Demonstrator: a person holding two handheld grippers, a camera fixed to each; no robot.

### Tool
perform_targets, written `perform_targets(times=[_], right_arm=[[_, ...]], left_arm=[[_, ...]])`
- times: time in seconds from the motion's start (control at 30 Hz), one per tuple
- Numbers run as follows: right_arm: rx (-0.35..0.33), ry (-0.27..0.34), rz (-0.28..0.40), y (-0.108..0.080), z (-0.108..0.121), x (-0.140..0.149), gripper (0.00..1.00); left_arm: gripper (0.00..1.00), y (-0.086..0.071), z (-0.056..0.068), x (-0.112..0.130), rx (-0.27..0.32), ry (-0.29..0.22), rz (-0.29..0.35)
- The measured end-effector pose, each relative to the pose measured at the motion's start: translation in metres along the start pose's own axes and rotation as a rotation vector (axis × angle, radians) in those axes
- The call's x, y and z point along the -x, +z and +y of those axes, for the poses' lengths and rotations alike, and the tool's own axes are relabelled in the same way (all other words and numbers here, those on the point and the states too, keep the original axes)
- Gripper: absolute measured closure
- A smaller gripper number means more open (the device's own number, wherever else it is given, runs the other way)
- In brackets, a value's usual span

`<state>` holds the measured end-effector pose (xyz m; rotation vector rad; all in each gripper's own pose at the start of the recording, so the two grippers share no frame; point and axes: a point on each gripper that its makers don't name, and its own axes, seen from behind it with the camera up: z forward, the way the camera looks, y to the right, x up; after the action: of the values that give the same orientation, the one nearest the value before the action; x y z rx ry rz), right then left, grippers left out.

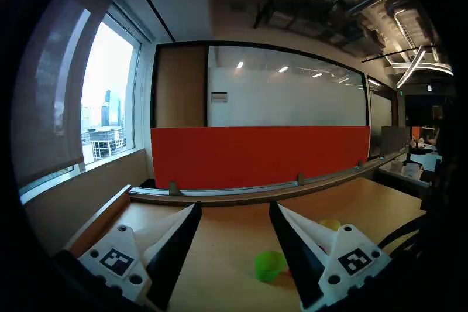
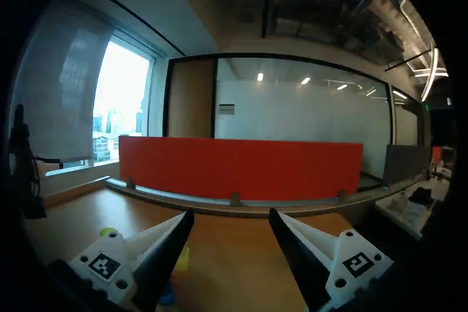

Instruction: Pour water

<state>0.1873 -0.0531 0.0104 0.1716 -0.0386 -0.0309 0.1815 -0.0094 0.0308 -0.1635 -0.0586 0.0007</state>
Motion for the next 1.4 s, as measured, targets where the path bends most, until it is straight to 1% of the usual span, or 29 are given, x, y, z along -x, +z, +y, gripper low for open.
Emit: perform_targets(times=[0.13, 0.27, 0.37, 0.77, 0.87, 0.97, 1.07, 1.17, 1.27, 1.4], right_arm=[[-0.02, 0.003, -0.005, 0.002, -0.003, 0.002, 0.01], [-0.058, 0.004, -0.004, 0.003, -0.01, 0.0, 0.01], [-0.1, 0.002, 0.002, 0.002, -0.019, -0.003, 0.01], [-0.265, -0.007, 0.011, -0.006, -0.063, -0.011, 0.01], [-0.318, 0.0, 0.004, -0.009, -0.075, -0.011, 0.01], [-0.363, 0.011, 0.004, -0.012, -0.086, -0.014, 0.01], [-0.38, 0.007, 0.009, -0.013, -0.091, -0.015, 0.01], [-0.385, -0.015, 0.007, -0.012, -0.093, -0.012, 0.01], [-0.387, -0.043, 0.001, -0.012, -0.095, -0.009, 0.01], [-0.395, -0.061, -0.012, -0.012, -0.098, -0.006, 0.01]], left_arm=[[0.15, 0.002, 0.003, 0.0, 0.021, 0.001, -0.007], [0.15, 0.002, 0.011, -0.003, 0.065, 0.008, 0.0], [0.15, 0.0, 0.019, -0.008, 0.107, 0.011, 0.011], [0.15, -0.012, 0.049, -0.016, 0.27, -0.008, 0.037], [0.15, -0.016, 0.059, -0.018, 0.319, -0.013, 0.045], [0.15, -0.02, 0.066, -0.02, 0.356, -0.026, 0.054], [0.15, -0.021, 0.069, -0.019, 0.372, -0.042, 0.054], [0.15, -0.02, 0.069, -0.016, 0.384, -0.043, 0.044], [0.15, -0.02, 0.07, -0.012, 0.397, -0.029, 0.033], [0.15, -0.018, 0.069, -0.011, 0.405, -0.009, 0.027]])
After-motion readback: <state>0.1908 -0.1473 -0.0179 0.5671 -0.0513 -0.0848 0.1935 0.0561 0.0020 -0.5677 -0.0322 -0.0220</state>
